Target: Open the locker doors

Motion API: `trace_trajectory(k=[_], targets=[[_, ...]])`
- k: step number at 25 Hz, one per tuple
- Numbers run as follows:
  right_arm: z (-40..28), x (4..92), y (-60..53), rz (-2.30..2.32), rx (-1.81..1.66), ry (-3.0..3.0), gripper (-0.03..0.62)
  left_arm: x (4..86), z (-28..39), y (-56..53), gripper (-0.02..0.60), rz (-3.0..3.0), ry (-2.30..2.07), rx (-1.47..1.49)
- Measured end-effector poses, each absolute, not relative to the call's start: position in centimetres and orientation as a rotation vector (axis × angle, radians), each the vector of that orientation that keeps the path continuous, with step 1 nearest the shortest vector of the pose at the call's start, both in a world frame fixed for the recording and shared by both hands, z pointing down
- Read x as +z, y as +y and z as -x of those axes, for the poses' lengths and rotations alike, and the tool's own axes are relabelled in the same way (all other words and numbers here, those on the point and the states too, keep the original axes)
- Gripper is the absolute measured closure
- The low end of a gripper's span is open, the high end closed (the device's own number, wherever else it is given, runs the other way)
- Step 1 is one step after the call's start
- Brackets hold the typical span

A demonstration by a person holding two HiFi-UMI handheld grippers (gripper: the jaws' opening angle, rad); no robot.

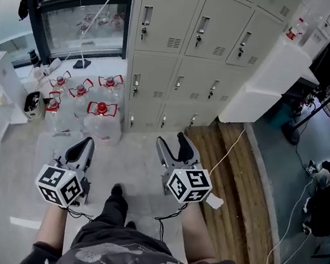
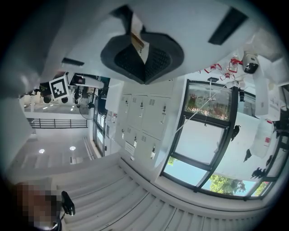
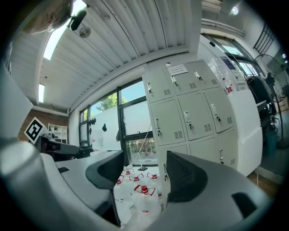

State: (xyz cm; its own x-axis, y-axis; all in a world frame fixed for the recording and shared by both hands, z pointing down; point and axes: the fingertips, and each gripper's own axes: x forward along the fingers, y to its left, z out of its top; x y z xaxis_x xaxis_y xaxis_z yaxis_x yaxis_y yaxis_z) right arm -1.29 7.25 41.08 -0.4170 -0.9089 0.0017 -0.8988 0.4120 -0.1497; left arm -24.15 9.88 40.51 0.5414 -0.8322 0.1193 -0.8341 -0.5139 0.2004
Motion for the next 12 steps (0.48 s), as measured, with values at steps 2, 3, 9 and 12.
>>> trace_trajectory(k=[2,3,9,12], targets=[[1.0,40.3,5.9,1.641,-0.180,2.573,0.301,39.4,24.1,8.5,0.574,-2.549,-1.421,-0.020],[0.8,39.9,5.3,1.641,-0.170,2.573,0.301,38.9,24.2,7.6,0.574,-2.549,-1.434,-0.034],[-0.5,37.7,0.7,1.666,-0.081,2.587,0.301,35.5,23.7,1.0,0.574,-2.615,-1.470,-0.118],[-1.0,35.2,-3.0,1.670,-0.021,2.567,0.301,32.9,22.9,-3.0,0.574,-2.684,-1.457,-0.164]])
